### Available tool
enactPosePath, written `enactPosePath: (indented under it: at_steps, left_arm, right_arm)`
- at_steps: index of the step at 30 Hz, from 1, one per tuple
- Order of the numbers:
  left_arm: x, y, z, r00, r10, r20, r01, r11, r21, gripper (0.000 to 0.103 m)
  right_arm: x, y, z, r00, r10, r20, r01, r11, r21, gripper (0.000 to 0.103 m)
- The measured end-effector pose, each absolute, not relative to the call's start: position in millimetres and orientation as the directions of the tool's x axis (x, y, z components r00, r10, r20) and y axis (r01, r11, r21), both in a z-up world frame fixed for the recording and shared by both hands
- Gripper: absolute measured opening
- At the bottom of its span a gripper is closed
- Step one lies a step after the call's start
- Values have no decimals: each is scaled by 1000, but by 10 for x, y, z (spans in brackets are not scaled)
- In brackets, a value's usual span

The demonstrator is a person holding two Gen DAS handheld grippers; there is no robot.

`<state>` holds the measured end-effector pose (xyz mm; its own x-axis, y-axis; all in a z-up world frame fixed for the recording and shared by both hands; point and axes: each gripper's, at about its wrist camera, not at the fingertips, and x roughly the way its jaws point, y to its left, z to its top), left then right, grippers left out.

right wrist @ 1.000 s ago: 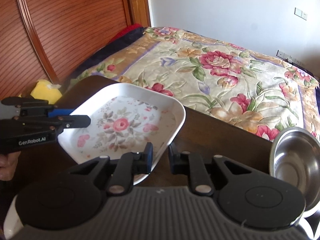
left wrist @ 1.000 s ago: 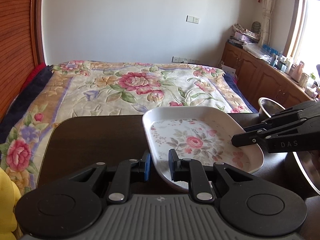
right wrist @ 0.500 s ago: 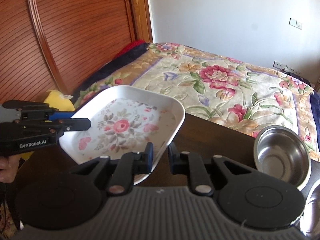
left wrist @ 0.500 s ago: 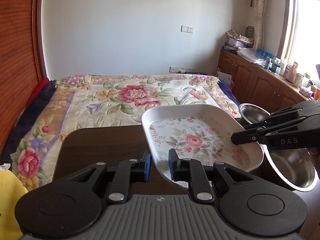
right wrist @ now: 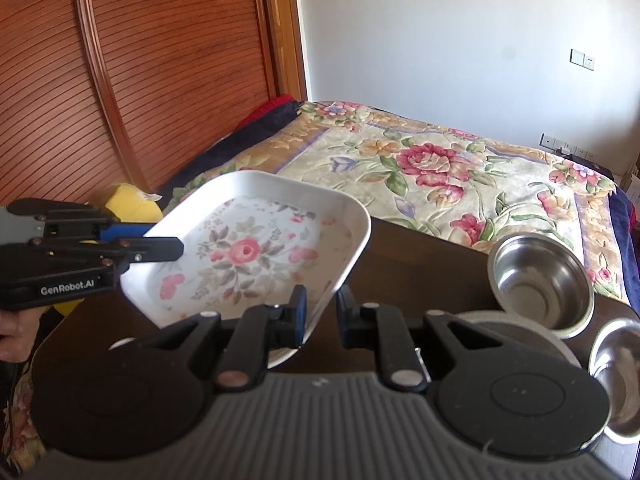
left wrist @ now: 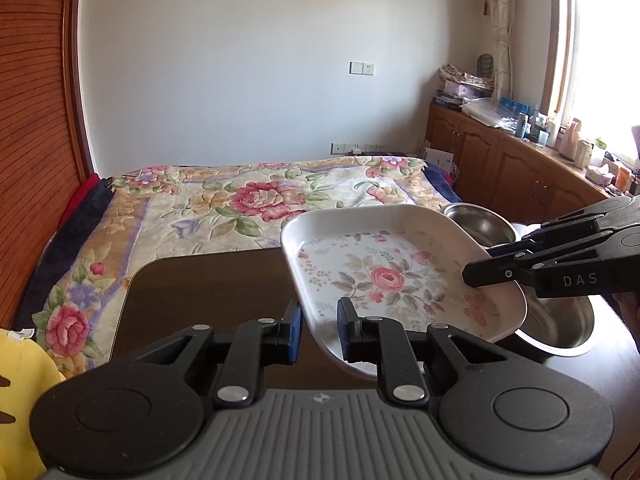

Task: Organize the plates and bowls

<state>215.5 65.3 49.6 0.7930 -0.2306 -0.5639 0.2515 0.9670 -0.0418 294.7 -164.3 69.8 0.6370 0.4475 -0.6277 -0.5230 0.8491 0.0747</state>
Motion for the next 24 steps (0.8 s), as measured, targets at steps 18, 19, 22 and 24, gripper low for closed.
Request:
enactPosePath:
  at_steps: [18, 19, 22, 24]
  left_arm:
    - [1680, 450, 562, 796, -264, -545, 293, 955, -35, 20]
    - [1652, 431, 564, 796, -266, -544, 296, 955, -33, 20]
    - [1585, 408, 559, 793, -273, -544, 301, 953, -39, 20]
    - [1543, 394, 544, 793, -271, -546, 299, 954, -40, 20]
  right_arm:
    - [2478, -1904, 742, 666, 434, -607, -501, 863, 67, 18]
    - [2461, -1919, 747, 668, 434, -605, -499, 864, 68, 18]
    - [2397, -1965, 736, 670, 435, -601, -494, 866, 76, 18]
    - [2356, -1985, 709, 669, 437, -601, -491, 867, 83, 18]
